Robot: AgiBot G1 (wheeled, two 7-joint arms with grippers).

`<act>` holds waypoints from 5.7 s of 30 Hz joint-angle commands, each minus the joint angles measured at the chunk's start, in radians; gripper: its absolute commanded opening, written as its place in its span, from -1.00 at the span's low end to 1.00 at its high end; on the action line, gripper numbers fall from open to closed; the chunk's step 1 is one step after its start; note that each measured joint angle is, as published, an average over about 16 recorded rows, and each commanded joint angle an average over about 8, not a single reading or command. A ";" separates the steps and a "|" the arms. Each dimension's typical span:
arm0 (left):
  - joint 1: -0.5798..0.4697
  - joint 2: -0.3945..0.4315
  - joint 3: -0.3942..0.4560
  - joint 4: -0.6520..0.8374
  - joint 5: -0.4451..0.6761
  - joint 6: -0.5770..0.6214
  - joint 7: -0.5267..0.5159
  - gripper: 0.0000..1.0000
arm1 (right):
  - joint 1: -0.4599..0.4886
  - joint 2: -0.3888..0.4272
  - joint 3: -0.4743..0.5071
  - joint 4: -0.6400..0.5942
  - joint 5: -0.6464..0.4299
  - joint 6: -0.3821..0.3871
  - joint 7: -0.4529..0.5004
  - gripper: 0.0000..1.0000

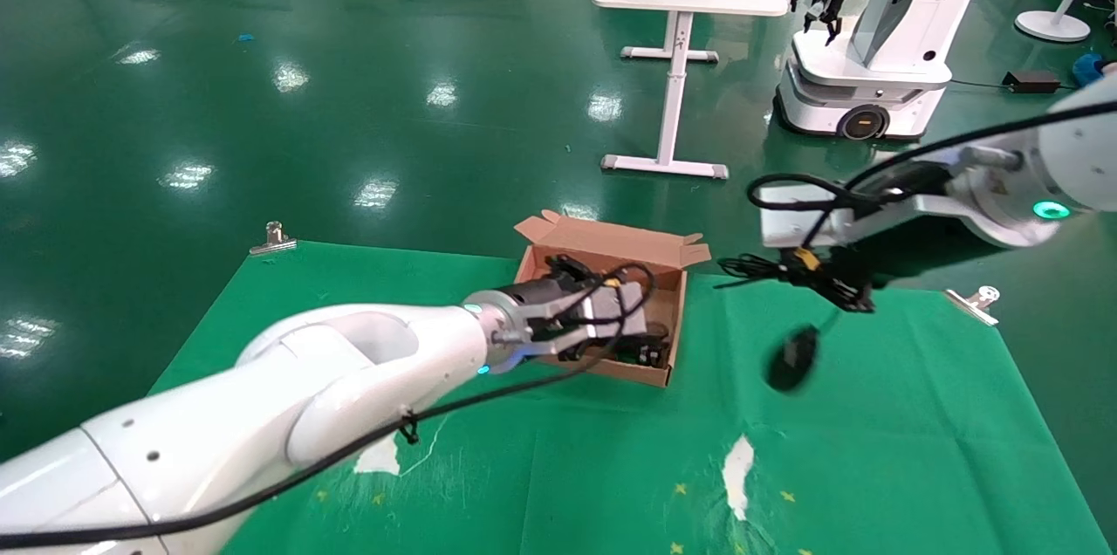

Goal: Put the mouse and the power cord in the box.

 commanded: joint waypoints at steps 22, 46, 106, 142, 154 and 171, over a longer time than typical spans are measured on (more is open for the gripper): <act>-0.118 -0.356 -0.056 0.068 -0.257 0.035 0.100 1.00 | 0.052 -0.318 -0.011 -0.431 0.079 0.191 -0.416 -1.00; -0.119 -0.345 -0.073 0.109 -0.328 0.038 0.192 1.00 | -0.149 -0.362 -0.290 -0.470 0.368 0.631 -0.714 -1.00; -0.076 -0.369 -0.139 0.080 -0.410 0.106 0.227 1.00 | -0.421 -0.064 0.018 -0.247 0.735 0.407 -0.483 1.00; 0.324 -0.619 -0.725 -0.293 -1.042 0.730 0.387 1.00 | -0.835 0.381 0.568 0.218 1.273 -0.027 -0.174 1.00; 0.455 -0.701 -0.917 -0.415 -1.249 0.935 0.439 1.00 | -0.847 0.394 0.583 0.230 1.289 -0.040 -0.166 1.00; 0.559 -0.766 -1.070 -0.512 -1.414 1.097 0.479 1.00 | -0.849 0.397 0.586 0.233 1.294 -0.042 -0.166 1.00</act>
